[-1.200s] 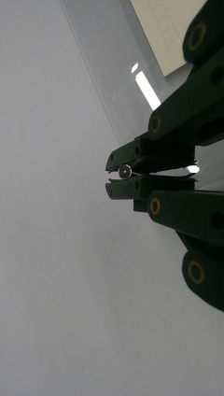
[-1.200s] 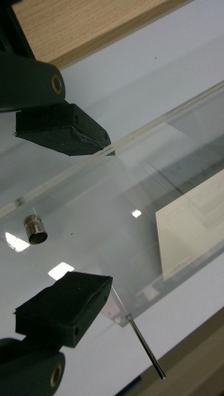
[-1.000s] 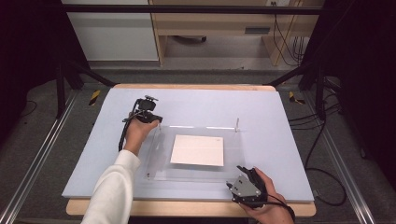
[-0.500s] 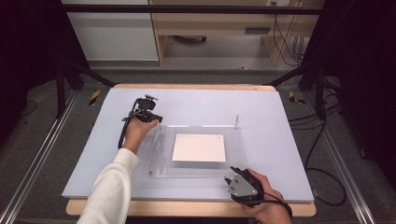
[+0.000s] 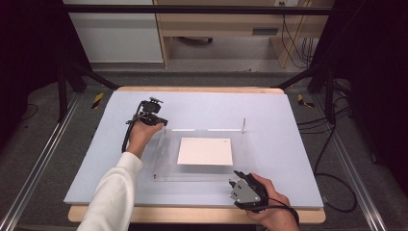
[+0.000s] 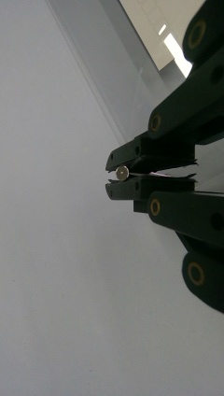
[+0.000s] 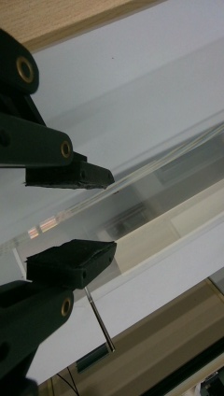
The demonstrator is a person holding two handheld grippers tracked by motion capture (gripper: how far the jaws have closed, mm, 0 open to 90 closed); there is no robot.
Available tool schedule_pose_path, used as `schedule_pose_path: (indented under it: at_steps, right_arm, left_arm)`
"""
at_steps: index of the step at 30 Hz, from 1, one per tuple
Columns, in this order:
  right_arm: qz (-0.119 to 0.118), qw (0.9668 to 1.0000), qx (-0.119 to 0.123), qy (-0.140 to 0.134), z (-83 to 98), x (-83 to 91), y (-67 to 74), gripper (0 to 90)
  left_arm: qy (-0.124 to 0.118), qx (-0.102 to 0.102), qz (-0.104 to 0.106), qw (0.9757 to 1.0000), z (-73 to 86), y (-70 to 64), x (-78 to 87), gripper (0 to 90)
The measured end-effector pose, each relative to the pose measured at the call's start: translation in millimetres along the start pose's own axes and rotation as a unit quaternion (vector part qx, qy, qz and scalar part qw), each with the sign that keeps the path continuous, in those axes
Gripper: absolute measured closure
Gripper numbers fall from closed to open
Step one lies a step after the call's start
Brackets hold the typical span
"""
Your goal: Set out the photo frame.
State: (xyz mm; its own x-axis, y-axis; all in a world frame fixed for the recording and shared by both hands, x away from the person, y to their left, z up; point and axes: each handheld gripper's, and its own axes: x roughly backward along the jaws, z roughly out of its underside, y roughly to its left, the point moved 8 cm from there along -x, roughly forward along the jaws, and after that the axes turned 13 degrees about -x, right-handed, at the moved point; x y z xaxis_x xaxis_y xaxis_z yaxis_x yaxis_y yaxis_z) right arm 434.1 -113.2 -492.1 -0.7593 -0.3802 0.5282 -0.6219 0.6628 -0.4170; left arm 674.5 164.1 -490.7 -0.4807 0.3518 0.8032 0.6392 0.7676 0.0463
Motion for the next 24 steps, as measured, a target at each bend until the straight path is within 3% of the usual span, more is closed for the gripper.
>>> schedule_pose_path:
  at_steps: [3,5,9,12,16,19,24]
  right_arm:
    - [0.002,1.0,0.0,-0.002,-2.3,0.8,-1.5,64.3]
    - [0.003,1.0,-0.002,-0.004,-4.6,2.1,-3.3,64.8]
    - [0.005,0.9999,-0.003,-0.01,-11.0,4.7,-8.2,65.7]
    - [0.006,0.9999,-0.009,-0.012,-15.4,6.3,-11.5,66.2]
    - [0.004,0.9998,-0.014,-0.011,-21.4,8.0,-16.1,66.8]
    - [0.0,0.9998,-0.018,-0.009,-27.0,9.3,-21.1,67.0]
    - [-0.01,0.9994,-0.034,-0.005,-36.6,11.1,-30.3,67.0]
  left_arm:
    - [-0.006,-0.004,-0.009,0.9999,-0.2,0.4,1.0,81.4]
    - [-0.021,-0.003,-0.026,0.9994,-0.8,2.7,4.8,69.0]
    - [-0.053,-0.014,-0.042,0.9976,-1.8,2.7,21.6,59.6]
    - [-0.073,-0.031,-0.043,0.9959,-1.7,-2.9,39.0,55.2]
    - [-0.111,-0.05,-0.042,0.9917,-5.6,-16.8,71.0,49.4]
    - [-0.124,-0.085,-0.033,0.9881,-6.5,-33.3,96.3,48.3]
    - [-0.151,-0.135,-0.025,0.9789,-4.1,-62.2,137.4,45.2]
